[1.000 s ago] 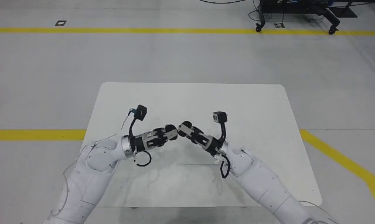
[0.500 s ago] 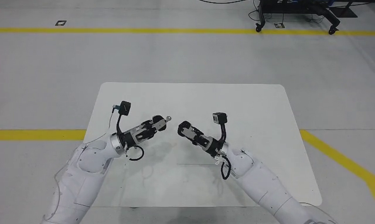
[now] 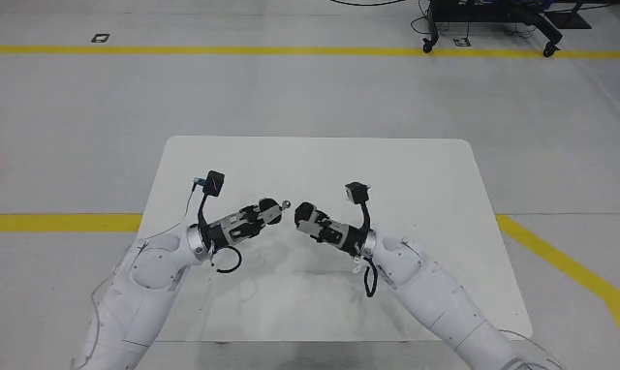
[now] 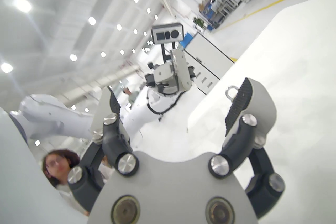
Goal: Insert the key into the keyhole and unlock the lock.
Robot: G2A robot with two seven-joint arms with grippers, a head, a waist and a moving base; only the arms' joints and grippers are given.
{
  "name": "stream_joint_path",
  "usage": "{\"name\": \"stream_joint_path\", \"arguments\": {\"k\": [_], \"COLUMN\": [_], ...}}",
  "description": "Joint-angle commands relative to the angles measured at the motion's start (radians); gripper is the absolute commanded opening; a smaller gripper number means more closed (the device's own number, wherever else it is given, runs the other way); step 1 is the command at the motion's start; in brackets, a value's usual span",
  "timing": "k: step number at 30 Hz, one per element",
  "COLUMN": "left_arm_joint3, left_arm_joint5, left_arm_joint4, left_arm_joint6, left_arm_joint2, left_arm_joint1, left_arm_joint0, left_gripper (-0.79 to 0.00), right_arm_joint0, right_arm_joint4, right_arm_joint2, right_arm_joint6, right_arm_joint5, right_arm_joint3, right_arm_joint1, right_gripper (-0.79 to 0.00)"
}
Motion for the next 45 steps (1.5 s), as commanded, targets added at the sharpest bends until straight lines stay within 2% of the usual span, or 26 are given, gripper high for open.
{"name": "stream_joint_path", "arguments": {"k": [1, 4, 7, 11, 14, 18, 27, 31, 34, 37, 39, 42, 43, 44, 45], "left_arm_joint3": [0.01, 0.026, 0.026, 0.024, 0.022, 0.027, 0.045, 0.048, 0.048, 0.051, 0.053, 0.066, 0.069, 0.072, 0.073], "left_arm_joint5": [0.015, 0.026, 0.037, 0.033, 0.028, 0.024, 0.013, 0.009, 0.006, 0.001, -0.002, -0.005, -0.004, -0.002, 0.0], "left_arm_joint4": [-0.075, -0.093, -0.073, -0.063, -0.069, -0.067, -0.065, -0.073, -0.077, -0.078, -0.077, -0.086, -0.087, -0.089, -0.09], "left_arm_joint6": [-0.14, -0.256, -0.308, -0.305, -0.3, -0.296, -0.284, -0.28, -0.278, -0.273, -0.27, -0.259, -0.256, -0.249, -0.242], "left_arm_joint2": [0.01, 0.029, 0.067, 0.107, 0.133, 0.159, 0.197, 0.209, 0.219, 0.226, 0.229, 0.223, 0.221, 0.219, 0.217], "left_arm_joint1": [0.009, 0.016, 0.019, 0.025, 0.033, 0.045, 0.063, 0.07, 0.074, 0.079, 0.081, 0.084, 0.085, 0.085, 0.086], "left_arm_joint0": [-0.016, -0.049, -0.076, -0.094, -0.103, -0.115, -0.139, -0.147, -0.152, -0.155, -0.157, -0.158, -0.158, -0.159, -0.159], "left_gripper": [-0.785, -0.785, -0.785, -0.785, -0.785, -0.785, -0.785, -0.785, -0.785, -0.785, -0.785, -0.785, -0.72, -0.413, 0.0], "right_arm_joint0": [-0.001, -0.023, -0.046, -0.067, -0.069, -0.062, -0.053, -0.052, -0.052, -0.051, -0.05, -0.049, -0.048, -0.049, -0.05], "right_arm_joint4": [-0.055, -0.05, -0.013, 0.031, 0.033, 0.041, 0.053, 0.051, 0.052, 0.055, 0.054, 0.065, 0.066, 0.07, 0.074], "right_arm_joint2": [0.039, 0.085, 0.122, 0.153, 0.15, 0.137, 0.122, 0.12, 0.117, 0.11, 0.106, 0.097, 0.095, 0.094, 0.095], "right_arm_joint6": [0.092, 0.209, 0.291, 0.336, 0.361, 0.384, 0.4, 0.401, 0.4, 0.404, 0.403, 0.403, 0.401, 0.398, 0.392], "right_arm_joint5": [-0.002, 0.016, 0.038, 0.066, 0.095, 0.108, 0.083, 0.084, 0.087, 0.09, 0.09, 0.086, 0.083, 0.081, 0.077], "right_arm_joint3": [-0.02, -0.072, -0.121, -0.151, -0.154, -0.155, -0.158, -0.16, -0.162, -0.166, -0.165, -0.159, -0.156, -0.152, -0.147], "right_arm_joint1": [0.021, 0.048, 0.069, 0.084, 0.088, 0.09, 0.094, 0.097, 0.098, 0.1, 0.1, 0.1, 0.1, 0.1, 0.1], "right_gripper": [0.0, 0.0, 0.0, -0.277, -0.394, -0.449, -0.517, -0.591, -0.606, -0.68, -0.785, -0.785, -0.785, -0.785, -0.785]}}
